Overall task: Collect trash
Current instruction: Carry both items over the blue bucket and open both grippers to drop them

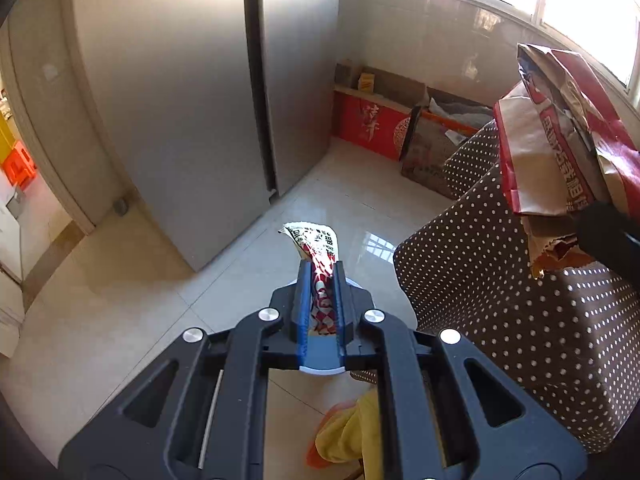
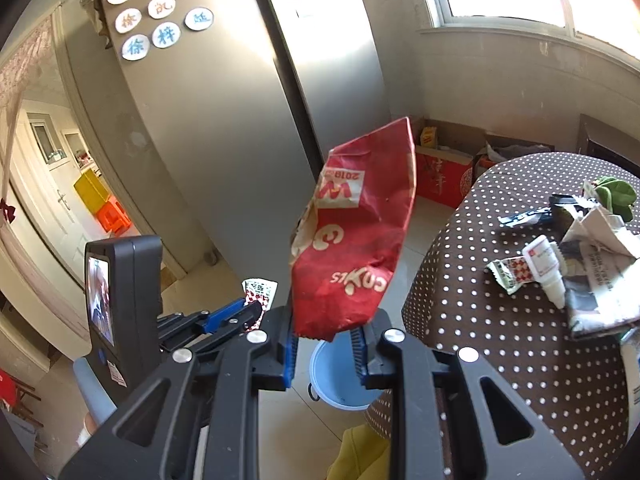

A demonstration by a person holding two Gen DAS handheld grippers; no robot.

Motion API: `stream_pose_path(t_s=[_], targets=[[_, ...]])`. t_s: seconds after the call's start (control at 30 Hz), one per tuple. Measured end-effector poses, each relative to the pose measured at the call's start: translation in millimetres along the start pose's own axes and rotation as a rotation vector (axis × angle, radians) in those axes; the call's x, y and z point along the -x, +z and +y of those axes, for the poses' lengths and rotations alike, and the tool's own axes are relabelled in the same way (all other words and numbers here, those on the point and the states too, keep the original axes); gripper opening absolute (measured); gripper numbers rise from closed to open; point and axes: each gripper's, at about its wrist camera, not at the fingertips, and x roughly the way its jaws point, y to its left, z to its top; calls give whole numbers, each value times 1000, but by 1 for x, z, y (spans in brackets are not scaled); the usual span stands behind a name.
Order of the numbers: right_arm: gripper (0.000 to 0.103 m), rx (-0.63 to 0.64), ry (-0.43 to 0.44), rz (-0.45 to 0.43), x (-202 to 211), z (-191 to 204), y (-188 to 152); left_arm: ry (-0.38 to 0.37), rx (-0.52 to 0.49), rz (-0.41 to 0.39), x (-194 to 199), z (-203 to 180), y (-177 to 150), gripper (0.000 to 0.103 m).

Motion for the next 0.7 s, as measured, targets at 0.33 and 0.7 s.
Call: stream_pose_path(t_s=[0.33, 0.7], targets=[[22, 2, -21, 51, -30, 5, 4, 54, 59, -7, -26, 24, 1, 69], [59, 43, -47, 200, -103, 34, -1, 166, 126, 20, -31, 74, -7, 69]])
